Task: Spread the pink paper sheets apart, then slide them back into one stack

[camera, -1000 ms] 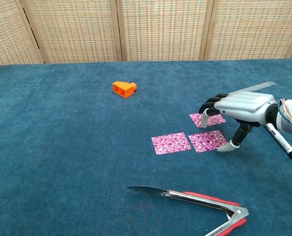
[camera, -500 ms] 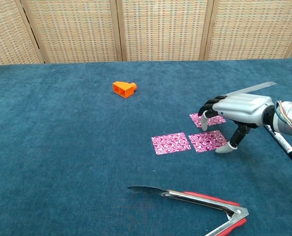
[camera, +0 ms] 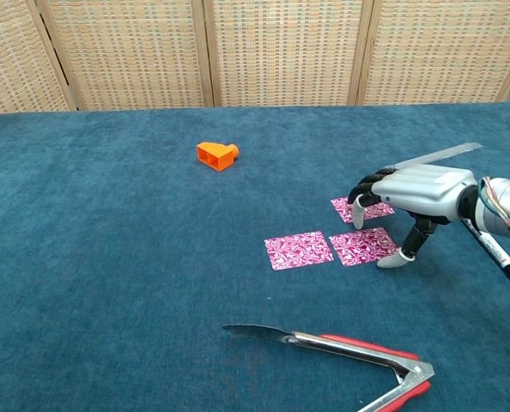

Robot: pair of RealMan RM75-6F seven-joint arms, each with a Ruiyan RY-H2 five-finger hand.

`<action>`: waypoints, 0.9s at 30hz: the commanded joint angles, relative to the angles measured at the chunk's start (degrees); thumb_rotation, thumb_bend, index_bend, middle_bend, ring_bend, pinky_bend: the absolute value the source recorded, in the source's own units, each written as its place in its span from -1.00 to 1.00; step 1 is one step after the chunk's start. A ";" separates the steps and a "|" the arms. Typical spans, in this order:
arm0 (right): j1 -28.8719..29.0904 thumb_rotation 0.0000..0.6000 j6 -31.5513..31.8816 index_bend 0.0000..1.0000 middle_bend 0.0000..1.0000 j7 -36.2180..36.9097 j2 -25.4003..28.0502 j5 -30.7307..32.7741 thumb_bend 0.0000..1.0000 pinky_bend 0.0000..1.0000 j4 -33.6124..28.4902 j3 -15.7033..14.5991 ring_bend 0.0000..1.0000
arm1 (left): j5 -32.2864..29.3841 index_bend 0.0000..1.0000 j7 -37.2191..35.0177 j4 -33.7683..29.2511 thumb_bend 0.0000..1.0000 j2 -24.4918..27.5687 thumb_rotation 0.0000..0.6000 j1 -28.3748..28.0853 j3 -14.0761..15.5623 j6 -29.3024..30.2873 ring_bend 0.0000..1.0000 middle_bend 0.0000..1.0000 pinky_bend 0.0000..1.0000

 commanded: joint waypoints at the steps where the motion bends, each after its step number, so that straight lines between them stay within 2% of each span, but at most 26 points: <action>1: -0.02 1.00 -0.01 -0.33 -0.70 0.14 -0.05 -0.07 -0.48 -1.00 0.11 -0.05 -1.00 | 0.00 -0.77 0.05 -0.03 -0.92 -0.02 1.00 0.01 0.00 0.01 -1.00 -1.00 -1.00; 27: 0.61 1.00 -0.37 -0.27 -0.67 0.75 -0.78 -0.72 -0.48 -1.00 1.33 0.01 -1.00 | -0.21 -0.77 -0.14 0.15 -0.92 -0.09 1.00 0.25 -0.06 0.10 -1.00 -1.00 -1.00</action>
